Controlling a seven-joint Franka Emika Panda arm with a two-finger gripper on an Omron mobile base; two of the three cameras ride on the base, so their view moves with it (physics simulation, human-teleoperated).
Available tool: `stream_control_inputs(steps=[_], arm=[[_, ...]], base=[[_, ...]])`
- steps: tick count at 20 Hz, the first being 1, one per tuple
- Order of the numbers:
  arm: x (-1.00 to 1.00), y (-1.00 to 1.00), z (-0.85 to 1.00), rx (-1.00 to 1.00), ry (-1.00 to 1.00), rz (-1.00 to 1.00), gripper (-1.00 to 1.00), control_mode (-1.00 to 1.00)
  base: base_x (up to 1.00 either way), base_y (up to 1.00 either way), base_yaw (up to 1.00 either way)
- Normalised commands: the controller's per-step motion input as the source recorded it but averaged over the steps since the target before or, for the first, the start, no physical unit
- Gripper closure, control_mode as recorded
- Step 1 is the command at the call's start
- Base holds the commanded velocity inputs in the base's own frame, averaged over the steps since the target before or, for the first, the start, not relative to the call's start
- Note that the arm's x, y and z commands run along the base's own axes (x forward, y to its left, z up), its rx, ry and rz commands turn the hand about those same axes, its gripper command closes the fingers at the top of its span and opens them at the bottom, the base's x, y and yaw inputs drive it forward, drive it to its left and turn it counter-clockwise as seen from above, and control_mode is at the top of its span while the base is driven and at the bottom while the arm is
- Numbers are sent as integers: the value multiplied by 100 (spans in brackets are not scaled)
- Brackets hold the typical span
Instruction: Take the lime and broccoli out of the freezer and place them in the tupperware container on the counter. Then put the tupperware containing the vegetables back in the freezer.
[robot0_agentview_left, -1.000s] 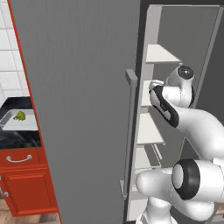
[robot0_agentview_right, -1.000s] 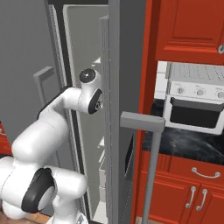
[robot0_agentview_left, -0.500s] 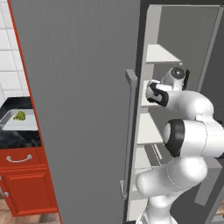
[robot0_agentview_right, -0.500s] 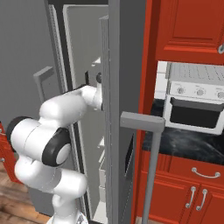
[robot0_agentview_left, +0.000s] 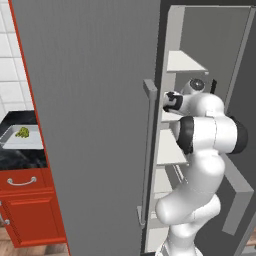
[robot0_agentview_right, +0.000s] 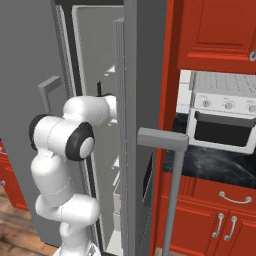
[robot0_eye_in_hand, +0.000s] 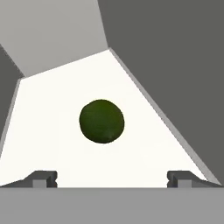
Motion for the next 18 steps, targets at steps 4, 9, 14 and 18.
stream_control_inputs(steps=[4, 9, 14, 18], arm=[[71, 0, -21, 0, 9, 0, -100, -100], [64, -2, -22, 0, 6, 0, -100, -100], [38, -6, -30, 0, 1, 0, -100, -100], [25, -3, -36, 0, 1, 0, -100, -100]], base=[[0, 0, 0], [0, 0, 0], [0, 0, 0], [0, 0, 0]])
